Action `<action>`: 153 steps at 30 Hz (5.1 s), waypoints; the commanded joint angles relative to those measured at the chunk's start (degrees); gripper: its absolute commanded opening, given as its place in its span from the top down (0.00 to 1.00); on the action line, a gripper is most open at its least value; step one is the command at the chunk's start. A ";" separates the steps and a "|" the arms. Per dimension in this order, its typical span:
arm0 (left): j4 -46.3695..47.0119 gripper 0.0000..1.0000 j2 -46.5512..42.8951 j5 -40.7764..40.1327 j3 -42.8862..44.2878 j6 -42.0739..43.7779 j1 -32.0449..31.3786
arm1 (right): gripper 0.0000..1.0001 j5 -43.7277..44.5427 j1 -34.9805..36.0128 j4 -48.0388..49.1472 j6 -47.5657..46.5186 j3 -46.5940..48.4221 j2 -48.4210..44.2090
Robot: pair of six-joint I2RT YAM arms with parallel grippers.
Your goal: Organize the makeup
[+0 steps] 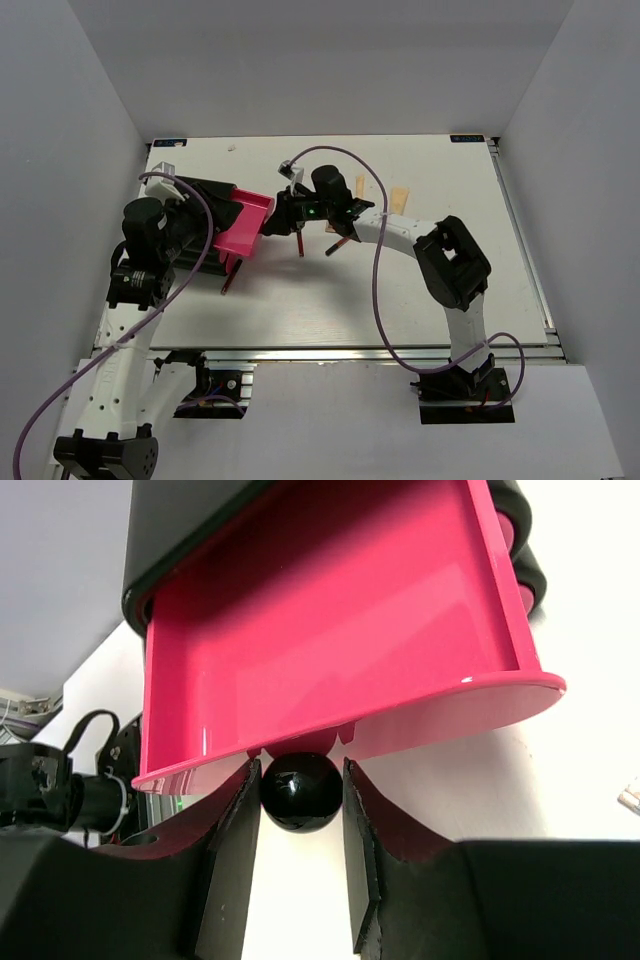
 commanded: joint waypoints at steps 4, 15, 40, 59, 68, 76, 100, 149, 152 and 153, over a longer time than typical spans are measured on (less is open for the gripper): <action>1.48 0.27 0.46 3.43 0.04 0.24 -0.06 | 0.97 0.69 -1.71 0.76 -1.19 -2.25 -2.87; -12.93 0.69 -6.66 2.29 -6.19 4.19 -0.06 | 0.11 -4.32 -3.82 -2.40 -5.05 -3.38 -6.37; -8.90 0.59 -1.85 -2.17 -0.61 5.07 -9.06 | 0.37 -2.30 -21.56 -16.90 -32.99 -16.92 -22.19; -15.05 0.14 65.57 -17.64 54.70 28.44 -31.08 | 0.11 14.91 -35.64 -29.91 -38.03 -18.17 -31.26; -7.42 0.18 71.13 -15.73 53.92 26.00 -28.97 | 0.12 36.25 -34.33 -32.87 -10.79 -8.69 -14.95; 1.29 0.16 59.01 -12.20 43.03 17.82 -29.06 | 0.14 38.74 -31.61 -38.09 -7.25 9.43 1.43; 4.38 0.12 33.34 -19.76 31.77 14.21 -28.98 | 0.59 41.74 -28.69 -38.09 -8.39 6.89 6.37; 0.77 0.06 8.37 -33.74 23.16 12.45 -29.06 | 0.37 0.77 6.20 -26.93 -103.41 25.44 5.40; 1.03 0.06 8.63 -33.48 23.24 12.37 -29.06 | 0.32 0.16 5.24 -25.96 -101.13 23.86 3.91; 1.21 0.06 8.98 -32.87 23.33 12.45 -28.98 | 0.31 -0.36 4.97 -24.48 -99.90 22.99 2.08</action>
